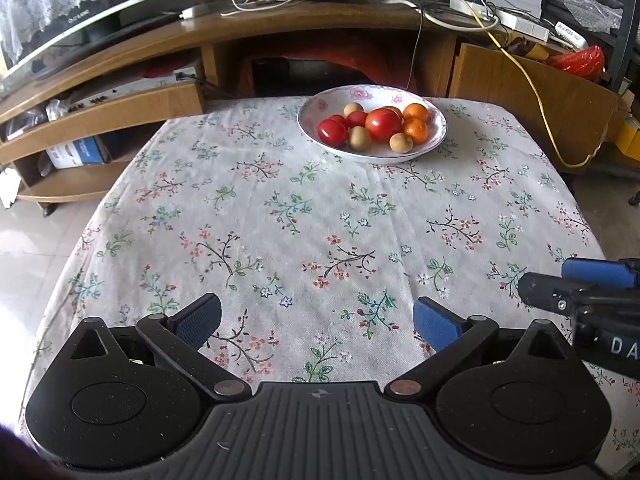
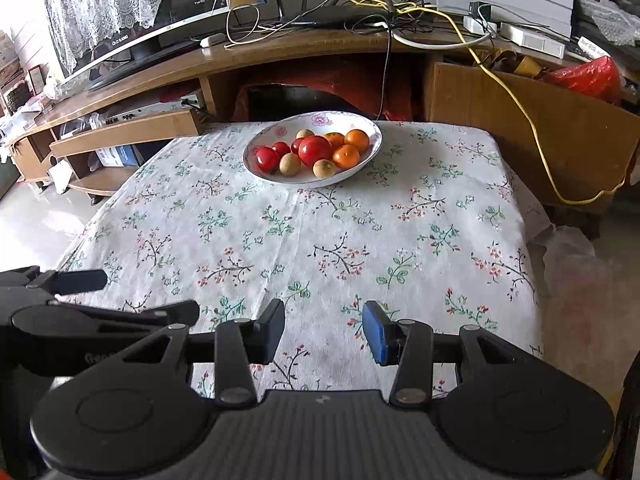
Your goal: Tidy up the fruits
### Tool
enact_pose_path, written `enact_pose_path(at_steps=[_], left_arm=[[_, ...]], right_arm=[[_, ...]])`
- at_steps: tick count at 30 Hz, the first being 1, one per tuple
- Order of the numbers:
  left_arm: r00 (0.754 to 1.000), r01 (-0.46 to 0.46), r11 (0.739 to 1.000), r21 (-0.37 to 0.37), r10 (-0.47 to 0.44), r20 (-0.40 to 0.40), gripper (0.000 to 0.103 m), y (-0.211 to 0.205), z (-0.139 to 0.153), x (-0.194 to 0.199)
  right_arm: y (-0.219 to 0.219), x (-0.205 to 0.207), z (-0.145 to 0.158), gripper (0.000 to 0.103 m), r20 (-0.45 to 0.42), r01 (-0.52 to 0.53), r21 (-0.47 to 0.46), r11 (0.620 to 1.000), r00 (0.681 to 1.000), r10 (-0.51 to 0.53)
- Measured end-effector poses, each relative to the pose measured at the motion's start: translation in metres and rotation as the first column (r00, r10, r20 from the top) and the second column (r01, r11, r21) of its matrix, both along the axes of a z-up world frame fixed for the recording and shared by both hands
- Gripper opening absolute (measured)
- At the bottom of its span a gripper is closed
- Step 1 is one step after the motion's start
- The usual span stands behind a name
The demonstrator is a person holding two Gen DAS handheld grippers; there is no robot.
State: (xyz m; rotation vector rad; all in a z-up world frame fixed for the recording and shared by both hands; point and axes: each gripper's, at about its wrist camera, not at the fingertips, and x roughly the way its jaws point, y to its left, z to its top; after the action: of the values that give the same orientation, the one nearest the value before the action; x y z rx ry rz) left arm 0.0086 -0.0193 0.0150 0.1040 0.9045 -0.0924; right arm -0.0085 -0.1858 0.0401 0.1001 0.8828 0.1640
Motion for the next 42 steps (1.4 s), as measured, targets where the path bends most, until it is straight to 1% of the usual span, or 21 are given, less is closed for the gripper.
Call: enact_pose_path(at_steps=[10,42], left_arm=[[1.000,0.018,1.000,-0.003,-0.018,-0.004,0.103,-0.002,0.000,-0.007],[1.000,0.015,1.000,-0.001,-0.015,-0.019,0.103,-0.001,-0.001,-0.016]], right_arm=[[0.005,-0.009,-0.001,0.042,-0.009,-0.013,0.006,1.000,1.000,0.013],[0.008,-0.022,-0.005,0.042,-0.031,-0.019,0.019,1.000,0.999,0.019]])
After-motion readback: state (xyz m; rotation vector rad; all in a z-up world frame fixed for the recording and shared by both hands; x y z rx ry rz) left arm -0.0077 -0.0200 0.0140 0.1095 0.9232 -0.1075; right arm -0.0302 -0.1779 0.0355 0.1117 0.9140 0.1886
